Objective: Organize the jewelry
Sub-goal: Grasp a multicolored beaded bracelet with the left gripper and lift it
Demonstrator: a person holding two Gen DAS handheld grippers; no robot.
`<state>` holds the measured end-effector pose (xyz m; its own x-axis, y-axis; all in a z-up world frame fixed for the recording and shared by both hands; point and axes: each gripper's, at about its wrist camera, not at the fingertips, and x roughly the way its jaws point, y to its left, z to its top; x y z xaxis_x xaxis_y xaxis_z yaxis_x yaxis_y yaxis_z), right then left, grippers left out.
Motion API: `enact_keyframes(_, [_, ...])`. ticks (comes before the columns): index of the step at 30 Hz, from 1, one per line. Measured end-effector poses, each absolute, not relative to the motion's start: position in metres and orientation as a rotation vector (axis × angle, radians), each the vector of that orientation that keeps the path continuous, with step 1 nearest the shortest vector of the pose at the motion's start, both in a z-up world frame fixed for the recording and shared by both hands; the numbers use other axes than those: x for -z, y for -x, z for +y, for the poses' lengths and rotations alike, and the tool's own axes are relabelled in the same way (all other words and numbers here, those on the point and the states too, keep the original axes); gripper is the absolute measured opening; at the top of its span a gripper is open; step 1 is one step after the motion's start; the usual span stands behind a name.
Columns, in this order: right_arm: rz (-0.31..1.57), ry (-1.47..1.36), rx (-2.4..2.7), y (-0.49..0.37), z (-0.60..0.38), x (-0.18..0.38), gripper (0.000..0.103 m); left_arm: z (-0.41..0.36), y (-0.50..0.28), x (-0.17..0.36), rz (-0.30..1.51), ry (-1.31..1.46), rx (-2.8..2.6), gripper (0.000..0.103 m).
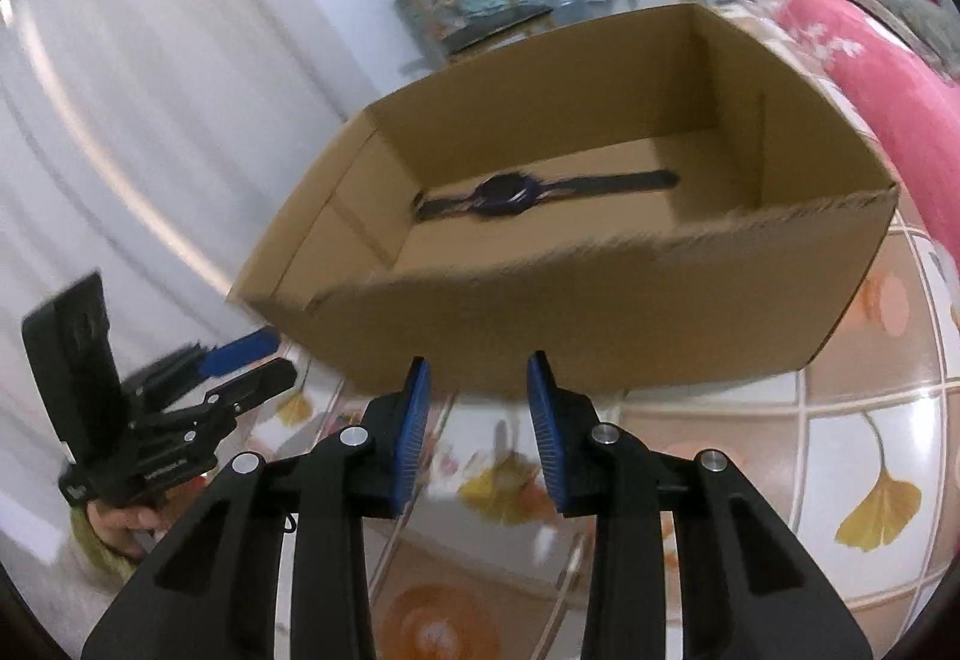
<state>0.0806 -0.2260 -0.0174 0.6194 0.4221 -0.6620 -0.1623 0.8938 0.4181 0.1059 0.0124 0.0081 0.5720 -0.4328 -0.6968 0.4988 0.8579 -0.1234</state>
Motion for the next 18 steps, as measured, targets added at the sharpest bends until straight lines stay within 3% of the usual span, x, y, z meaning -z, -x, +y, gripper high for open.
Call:
enact_keyframes(11, [0.951,-0.175,-0.407,-0.06,-0.17,0.044,0.033,-0.005,-0.076,0.026,0.881,-0.192,0.537,0.045])
enact_keyframes(16, [0.956,-0.165,-0.373,-0.071,-0.17,0.042,0.033,-0.009,-0.081,0.03,0.875,-0.264,0.538,0.037])
enact_keyframes(18, [0.963,-0.156,-0.367,-0.076,-0.171,0.044,0.028,-0.011,-0.082,0.032,0.878,-0.285,0.552,0.036])
